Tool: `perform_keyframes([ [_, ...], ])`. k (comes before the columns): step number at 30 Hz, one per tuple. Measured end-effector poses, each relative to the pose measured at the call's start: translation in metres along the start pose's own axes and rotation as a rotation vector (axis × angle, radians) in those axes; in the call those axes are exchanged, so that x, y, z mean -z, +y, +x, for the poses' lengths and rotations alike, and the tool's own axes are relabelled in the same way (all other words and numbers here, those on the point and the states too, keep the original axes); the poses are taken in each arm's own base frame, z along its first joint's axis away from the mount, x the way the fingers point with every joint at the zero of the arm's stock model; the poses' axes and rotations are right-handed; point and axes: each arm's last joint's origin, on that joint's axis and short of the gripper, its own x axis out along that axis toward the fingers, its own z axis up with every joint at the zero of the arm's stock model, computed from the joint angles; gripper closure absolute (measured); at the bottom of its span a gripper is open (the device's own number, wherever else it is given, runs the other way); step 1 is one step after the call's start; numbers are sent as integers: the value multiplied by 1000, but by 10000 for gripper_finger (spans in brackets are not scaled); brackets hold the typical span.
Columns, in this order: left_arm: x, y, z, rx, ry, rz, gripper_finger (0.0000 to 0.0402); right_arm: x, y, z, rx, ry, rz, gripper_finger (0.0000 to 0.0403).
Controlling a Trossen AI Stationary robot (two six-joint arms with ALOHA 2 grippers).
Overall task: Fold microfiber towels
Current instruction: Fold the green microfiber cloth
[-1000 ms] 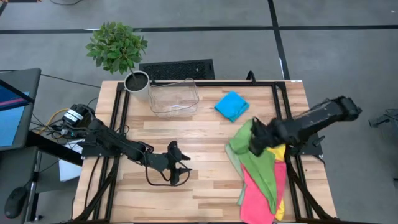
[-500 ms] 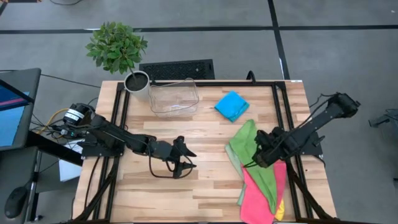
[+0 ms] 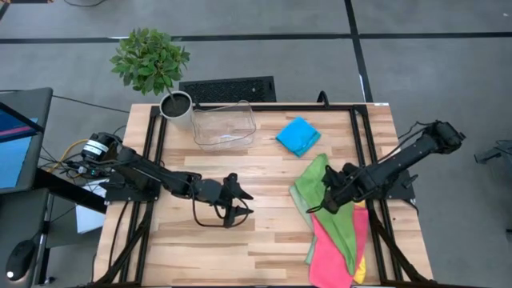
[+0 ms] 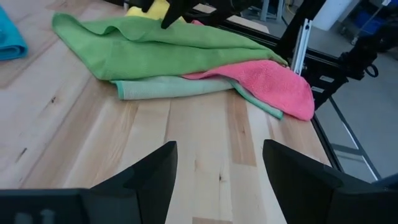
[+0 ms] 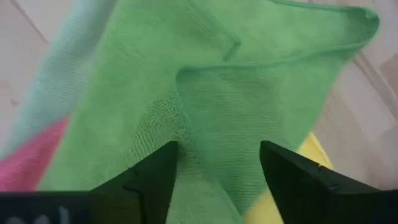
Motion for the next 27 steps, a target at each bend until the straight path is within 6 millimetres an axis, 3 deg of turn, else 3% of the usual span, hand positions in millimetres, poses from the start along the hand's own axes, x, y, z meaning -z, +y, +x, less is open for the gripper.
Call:
perform_keyframes([
  [3, -4, 2, 0, 11, -31, 17, 171, -1, 3, 0, -31, -4, 2, 231],
  [7, -13, 9, 1, 47, -80, 48, 171, 0, 5, 0, -61, 19, 6, 362],
  [8, -16, 11, 1, 54, -91, 51, 171, 0, 6, -1, -76, 17, 11, 380],
  [14, -27, 26, 2, 97, -133, 87, 171, 9, 29, -9, -250, -23, 59, 383],
  [21, -42, 25, 3, 127, -176, 219, 171, 44, 58, -25, -440, -66, 137, 386],
  [27, -55, 14, 28, 131, -163, 393, 171, 73, 70, -21, -418, -70, 207, 394],
])
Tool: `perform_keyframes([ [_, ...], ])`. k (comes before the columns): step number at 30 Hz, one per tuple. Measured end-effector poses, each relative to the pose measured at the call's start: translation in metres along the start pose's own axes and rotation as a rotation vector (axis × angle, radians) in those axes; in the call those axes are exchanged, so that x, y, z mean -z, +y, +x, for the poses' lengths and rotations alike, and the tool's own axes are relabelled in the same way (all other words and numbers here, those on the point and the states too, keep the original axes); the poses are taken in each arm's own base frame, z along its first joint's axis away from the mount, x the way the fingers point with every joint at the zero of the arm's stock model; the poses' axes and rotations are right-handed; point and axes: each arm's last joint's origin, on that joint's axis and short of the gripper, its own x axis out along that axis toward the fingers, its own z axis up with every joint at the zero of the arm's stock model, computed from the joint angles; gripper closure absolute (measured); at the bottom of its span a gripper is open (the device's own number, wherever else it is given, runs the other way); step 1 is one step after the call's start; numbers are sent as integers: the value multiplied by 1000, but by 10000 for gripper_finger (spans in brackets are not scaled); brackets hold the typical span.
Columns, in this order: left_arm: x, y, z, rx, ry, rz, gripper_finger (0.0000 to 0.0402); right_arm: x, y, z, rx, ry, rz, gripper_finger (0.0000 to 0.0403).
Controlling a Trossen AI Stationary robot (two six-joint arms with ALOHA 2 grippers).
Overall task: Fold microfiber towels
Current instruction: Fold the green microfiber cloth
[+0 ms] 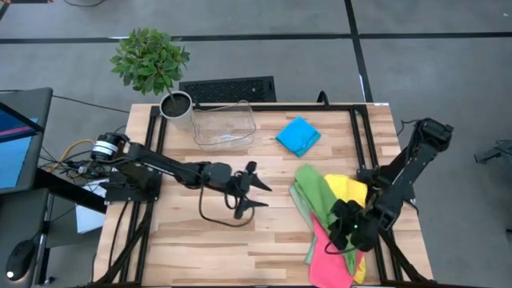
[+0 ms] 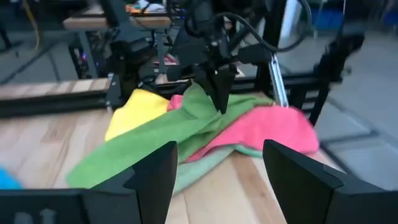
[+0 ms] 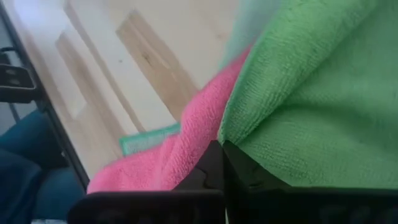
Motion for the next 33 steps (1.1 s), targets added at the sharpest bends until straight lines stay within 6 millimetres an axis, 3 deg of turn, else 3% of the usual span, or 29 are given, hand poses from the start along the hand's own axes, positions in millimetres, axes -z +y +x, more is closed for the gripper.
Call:
perform_keyframes([
  [6, 21, -2, 57, 28, 98, 228, 171, 12, 3, 10, 15, 2, 16, 381],
  [11, 21, 1, 101, 17, 108, 400, 171, 13, 4, 12, 4, 3, 13, 386],
  [19, 39, 14, 150, -56, 355, 646, 171, 11, 15, 8, -54, -12, -36, 381],
  [23, 45, 27, 160, -113, 395, 677, 171, 9, 22, 3, -79, -39, -70, 384],
  [28, 46, 44, 159, -159, 409, 665, 171, 7, 29, -2, -104, -43, -75, 383],
  [33, 49, 45, 157, -121, 438, 659, 171, 5, 36, -7, -127, -66, -106, 380],
])
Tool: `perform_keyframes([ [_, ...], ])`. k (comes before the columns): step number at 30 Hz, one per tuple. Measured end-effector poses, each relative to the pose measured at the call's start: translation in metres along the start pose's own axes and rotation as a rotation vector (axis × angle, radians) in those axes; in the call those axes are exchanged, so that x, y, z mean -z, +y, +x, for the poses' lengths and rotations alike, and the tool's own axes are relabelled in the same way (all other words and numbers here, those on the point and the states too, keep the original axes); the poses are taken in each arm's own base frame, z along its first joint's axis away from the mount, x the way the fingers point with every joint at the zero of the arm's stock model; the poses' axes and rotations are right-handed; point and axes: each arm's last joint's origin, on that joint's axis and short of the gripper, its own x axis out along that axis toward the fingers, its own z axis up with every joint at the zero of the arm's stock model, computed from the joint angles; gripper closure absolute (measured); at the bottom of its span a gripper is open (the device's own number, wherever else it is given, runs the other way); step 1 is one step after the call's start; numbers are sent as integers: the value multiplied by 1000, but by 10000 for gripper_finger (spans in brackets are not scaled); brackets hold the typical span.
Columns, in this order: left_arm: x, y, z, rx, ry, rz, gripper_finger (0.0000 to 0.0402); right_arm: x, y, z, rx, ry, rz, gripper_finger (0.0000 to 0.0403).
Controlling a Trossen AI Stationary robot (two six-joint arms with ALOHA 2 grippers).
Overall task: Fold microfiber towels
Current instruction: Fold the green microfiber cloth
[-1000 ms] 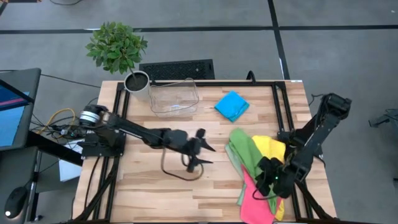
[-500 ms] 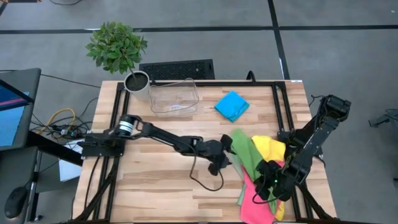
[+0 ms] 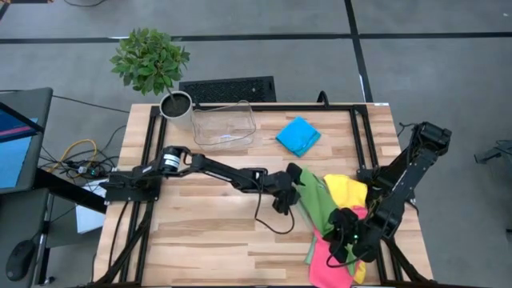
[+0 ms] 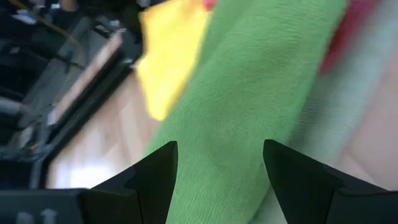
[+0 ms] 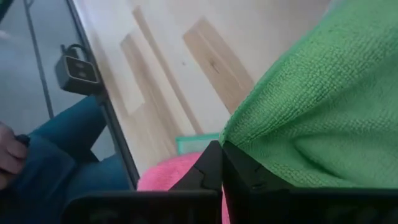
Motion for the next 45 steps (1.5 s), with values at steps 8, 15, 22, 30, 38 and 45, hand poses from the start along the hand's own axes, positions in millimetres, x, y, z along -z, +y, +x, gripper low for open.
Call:
perform_keyframes([
  [8, -1, -15, -2, 28, 63, 55, 171, -3, 5, -3, -14, -12, -26, 379],
  [15, -1, -16, -2, 3, 90, 34, 171, -3, 5, -3, -14, -15, -26, 379],
  [22, -1, -14, -2, -9, 86, 48, 171, -3, 8, -3, -41, -19, -14, 377],
  [30, 6, -30, 12, -28, 112, 58, 171, -6, 13, -2, -88, -37, -51, 381],
  [38, 3, -37, 16, -113, 171, 64, 176, -6, 13, -2, -86, -51, -58, 374],
  [45, 0, -37, 13, -122, 176, 47, 239, -6, 12, -2, -85, -51, -59, 382],
])
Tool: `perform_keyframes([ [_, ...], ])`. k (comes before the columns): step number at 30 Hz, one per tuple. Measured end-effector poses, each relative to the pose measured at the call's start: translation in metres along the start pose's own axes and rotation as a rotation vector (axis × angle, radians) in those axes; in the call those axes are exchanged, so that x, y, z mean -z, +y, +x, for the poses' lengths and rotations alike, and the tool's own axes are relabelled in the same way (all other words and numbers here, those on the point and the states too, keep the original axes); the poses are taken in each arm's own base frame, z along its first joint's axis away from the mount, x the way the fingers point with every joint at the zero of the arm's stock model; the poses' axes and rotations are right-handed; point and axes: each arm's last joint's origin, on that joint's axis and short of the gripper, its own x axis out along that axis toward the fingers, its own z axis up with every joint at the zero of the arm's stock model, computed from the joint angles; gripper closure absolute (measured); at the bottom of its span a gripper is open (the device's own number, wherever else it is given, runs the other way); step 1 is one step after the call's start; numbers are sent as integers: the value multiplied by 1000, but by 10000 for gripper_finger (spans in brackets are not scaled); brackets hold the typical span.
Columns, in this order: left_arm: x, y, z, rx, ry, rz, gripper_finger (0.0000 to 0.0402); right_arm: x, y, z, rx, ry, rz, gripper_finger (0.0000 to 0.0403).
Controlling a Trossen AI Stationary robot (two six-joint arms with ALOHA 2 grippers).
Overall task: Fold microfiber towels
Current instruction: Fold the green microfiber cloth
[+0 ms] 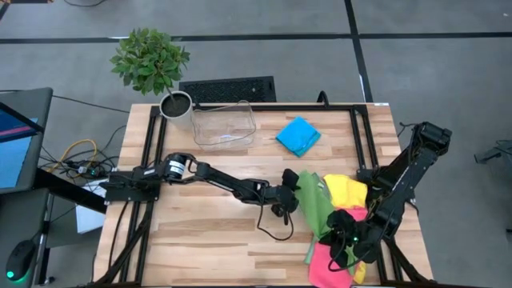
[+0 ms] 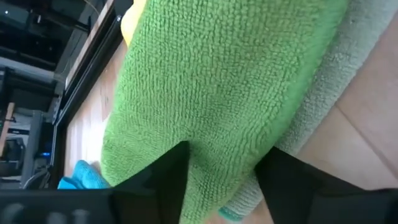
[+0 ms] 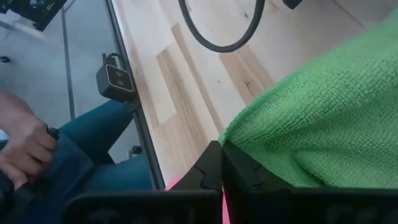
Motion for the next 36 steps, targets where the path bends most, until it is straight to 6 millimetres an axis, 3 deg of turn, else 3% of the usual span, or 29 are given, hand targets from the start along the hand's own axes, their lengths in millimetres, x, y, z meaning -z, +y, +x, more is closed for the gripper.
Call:
perform_keyframes([
  [11, -15, -18, -14, -84, 72, 30, 385, 0, 0, 0, 2, 0, -1, 382],
  [15, -26, -17, -36, -60, 112, 41, 397, -2, -2, 1, 13, -1, 5, 386],
  [23, -43, 37, -120, -36, 175, -149, 400, -33, 1, 3, 44, -28, -76, 388],
  [28, -42, 61, -181, -19, 245, -234, 401, -77, 20, -12, 63, -86, -258, 390],
  [36, -27, 92, -282, -160, 325, -324, 401, -153, 33, -58, 200, -170, -477, 390],
])
